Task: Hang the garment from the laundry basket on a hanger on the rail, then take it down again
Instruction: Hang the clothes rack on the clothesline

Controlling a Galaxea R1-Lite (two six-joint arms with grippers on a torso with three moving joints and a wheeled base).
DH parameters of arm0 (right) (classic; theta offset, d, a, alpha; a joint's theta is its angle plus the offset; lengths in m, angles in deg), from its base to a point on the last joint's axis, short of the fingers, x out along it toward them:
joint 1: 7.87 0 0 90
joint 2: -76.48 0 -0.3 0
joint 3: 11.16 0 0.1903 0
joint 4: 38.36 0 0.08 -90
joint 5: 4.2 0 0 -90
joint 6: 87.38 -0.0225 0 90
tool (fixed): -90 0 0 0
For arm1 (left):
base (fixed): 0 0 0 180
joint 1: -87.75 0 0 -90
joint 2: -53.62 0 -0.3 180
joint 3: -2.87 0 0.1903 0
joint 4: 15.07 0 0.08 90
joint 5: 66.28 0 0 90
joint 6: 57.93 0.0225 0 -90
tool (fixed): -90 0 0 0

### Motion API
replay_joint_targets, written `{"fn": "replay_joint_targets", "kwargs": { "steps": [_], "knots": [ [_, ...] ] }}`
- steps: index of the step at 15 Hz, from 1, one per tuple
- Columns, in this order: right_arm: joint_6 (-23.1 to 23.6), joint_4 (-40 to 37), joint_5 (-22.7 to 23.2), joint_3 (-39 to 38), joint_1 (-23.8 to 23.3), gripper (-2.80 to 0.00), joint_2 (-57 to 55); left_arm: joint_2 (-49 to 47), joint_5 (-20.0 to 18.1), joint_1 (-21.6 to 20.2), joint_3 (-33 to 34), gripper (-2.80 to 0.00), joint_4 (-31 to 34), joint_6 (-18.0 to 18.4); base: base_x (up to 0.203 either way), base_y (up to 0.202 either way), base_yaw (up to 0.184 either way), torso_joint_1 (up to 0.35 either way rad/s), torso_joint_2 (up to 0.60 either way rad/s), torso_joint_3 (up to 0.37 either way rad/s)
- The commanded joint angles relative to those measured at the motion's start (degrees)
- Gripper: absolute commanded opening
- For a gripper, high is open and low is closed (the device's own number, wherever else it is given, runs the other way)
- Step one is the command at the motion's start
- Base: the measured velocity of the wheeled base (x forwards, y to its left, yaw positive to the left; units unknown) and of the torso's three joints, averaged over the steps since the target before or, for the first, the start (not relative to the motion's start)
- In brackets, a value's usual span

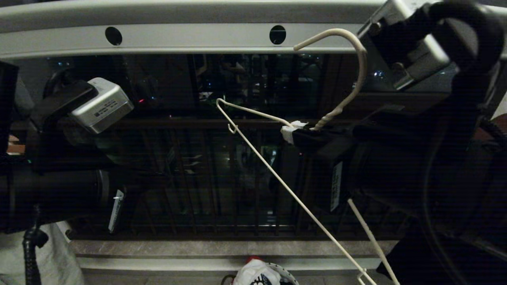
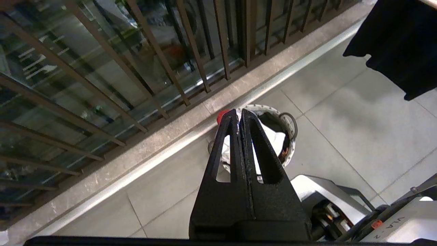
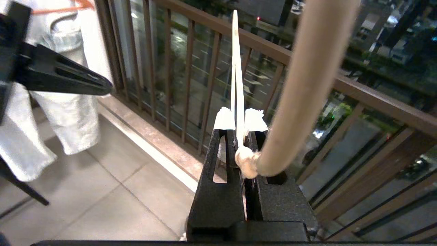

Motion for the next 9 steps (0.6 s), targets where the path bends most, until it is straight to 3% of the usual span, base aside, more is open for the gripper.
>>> {"fn": "replay_joint_targets", "kwargs": {
  "steps": [1,9],
  "knots": [
    [0.32,0.09,-0.20,2.11,-0.05,-2.80,-2.94,0.81,0.08,0.01,-0.03,-2.80,0.06,0.07,0.000,0.000,0.000,0.000,0.00,0.000],
    [2.58,0.56,-0.21,7.18,-7.00,-2.80,-6.62,2.48,-0.01,0.01,-0.47,-2.80,0.06,0.16,0.000,0.000,0.000,0.000,0.00,0.000]
  ]
}}
